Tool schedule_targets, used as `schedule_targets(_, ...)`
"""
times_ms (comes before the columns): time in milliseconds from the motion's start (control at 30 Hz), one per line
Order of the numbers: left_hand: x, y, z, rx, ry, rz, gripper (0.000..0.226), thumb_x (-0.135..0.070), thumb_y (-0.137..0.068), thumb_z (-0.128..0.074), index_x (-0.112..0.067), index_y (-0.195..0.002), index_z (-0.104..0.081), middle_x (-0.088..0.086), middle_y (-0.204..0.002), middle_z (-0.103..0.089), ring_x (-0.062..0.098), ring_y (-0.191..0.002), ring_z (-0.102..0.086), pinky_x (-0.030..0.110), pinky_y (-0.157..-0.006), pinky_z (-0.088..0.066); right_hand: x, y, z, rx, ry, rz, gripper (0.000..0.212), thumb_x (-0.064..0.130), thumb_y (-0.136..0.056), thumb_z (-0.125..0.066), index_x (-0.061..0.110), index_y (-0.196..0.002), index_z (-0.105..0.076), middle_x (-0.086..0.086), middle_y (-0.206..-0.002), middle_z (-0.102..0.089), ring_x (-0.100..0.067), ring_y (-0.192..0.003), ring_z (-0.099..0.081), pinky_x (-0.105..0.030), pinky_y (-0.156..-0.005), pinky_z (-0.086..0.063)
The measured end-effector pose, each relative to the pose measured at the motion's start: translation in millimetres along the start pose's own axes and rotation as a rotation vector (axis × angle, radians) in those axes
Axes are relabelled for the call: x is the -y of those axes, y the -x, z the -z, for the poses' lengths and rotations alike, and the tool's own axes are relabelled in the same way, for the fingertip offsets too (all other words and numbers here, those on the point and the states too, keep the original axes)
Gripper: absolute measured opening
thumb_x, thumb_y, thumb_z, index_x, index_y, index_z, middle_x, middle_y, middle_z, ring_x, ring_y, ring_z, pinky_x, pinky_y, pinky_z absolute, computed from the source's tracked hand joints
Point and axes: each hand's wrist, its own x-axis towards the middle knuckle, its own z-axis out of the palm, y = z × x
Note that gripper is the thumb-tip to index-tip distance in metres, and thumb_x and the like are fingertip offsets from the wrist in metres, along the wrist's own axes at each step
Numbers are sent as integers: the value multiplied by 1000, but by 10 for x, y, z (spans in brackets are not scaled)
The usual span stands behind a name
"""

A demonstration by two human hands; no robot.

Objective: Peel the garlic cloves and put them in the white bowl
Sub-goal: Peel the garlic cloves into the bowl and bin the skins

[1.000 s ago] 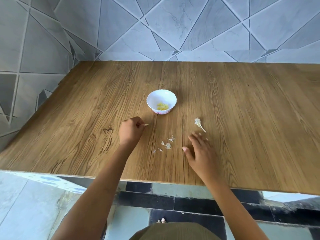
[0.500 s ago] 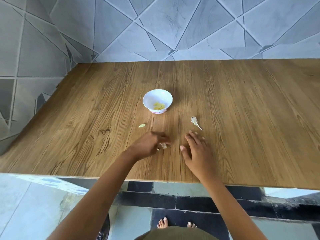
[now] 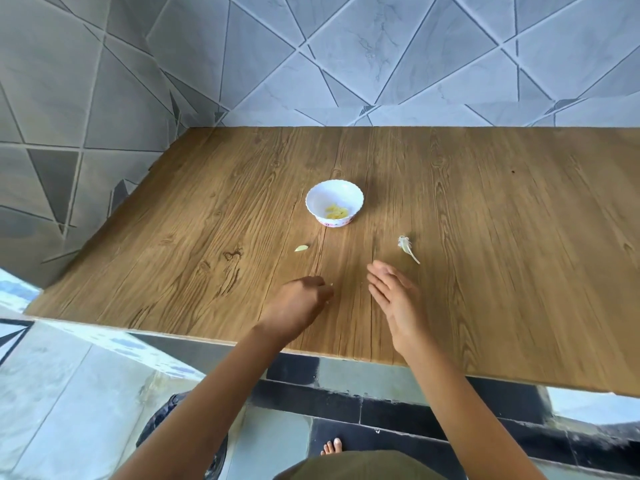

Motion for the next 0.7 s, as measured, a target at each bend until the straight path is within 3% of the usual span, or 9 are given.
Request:
schedule_targets(100,-33,-225,176,-52,343,201,10,-1,-81,-67,-7,-86,-74,5,-82,-72,10,-67,-62,25,-69,-52,83,-22,-62,-20,-338,-230,31,17,-102,-37,3,-124,-54,-9,-119,-60,-20,-113,-55,-32,-102,-42)
schedule_targets(167,-86,-338,309,-72,567,245,11,-6,-80,-71,-15,-85,-75,-1,-77,-72,8,-65,-63,21,-67,-51,137,-40,-111,-48,-496,-364,31,19,-102,-36,-1,-114,-57,-13,-111,-62,-24,-108,-57,-36,-100,-43)
schedule_targets(233,-221,-432,380,-17,534,130,17,-10,-80,-68,-23,-88,-76,-5,-80,-73,6,-68,-64,17,-67,-50,197,-43,-172,-66,-610,-462,34,20,-102,-36,-2,-97,-61,-15,-98,-62,-24,-95,-59,-37,-90,-46)
schedule_targets(300,-393,-480,356,49,406,-1,29,-2,-79,-58,-18,-94,-76,-1,-85,-75,6,-73,-65,12,-67,-46,237,-50,-223,-109,-679,-503,34,16,-101,-37,-1,-82,-59,-14,-79,-62,-21,-80,-57,-33,-75,-48)
schedule_targets(400,-460,-517,255,35,309,-61,37,-3,-75,-52,-18,-98,-76,3,-89,-75,16,-79,-69,29,-74,-53,299,-34,-261,-178,-741,-515,27,7,-97,-35,2,-76,-52,-11,-69,-56,-18,-66,-53,-26,-60,-46)
schedule_targets(500,-464,-520,214,-85,424,37,26,5,-72,-62,-13,-84,-76,0,-78,-74,11,-71,-68,31,-71,-55,311,-50,-254,-212,-776,-505,26,3,-95,-34,2,-76,-51,-11,-70,-52,-17,-63,-51,-24,-65,-47)
schedule_targets(600,-506,-524,281,-143,550,86,23,9,-69,-67,-12,-75,-74,-6,-71,-69,1,-66,-64,14,-65,-52,308,-75,-246,-208,-797,-509,28,6,-98,-34,-1,-78,-52,-14,-74,-54,-19,-68,-53,-29,-83,-48)
schedule_targets(700,-384,-534,322,-121,498,155,25,10,-76,-60,-9,-83,-75,-3,-73,-70,-6,-60,-59,8,-63,-46,289,-90,-211,-160,-798,-513,33,13,-101,-32,-3,-85,-55,-16,-80,-58,-23,-74,-56,-31,-75,-49)
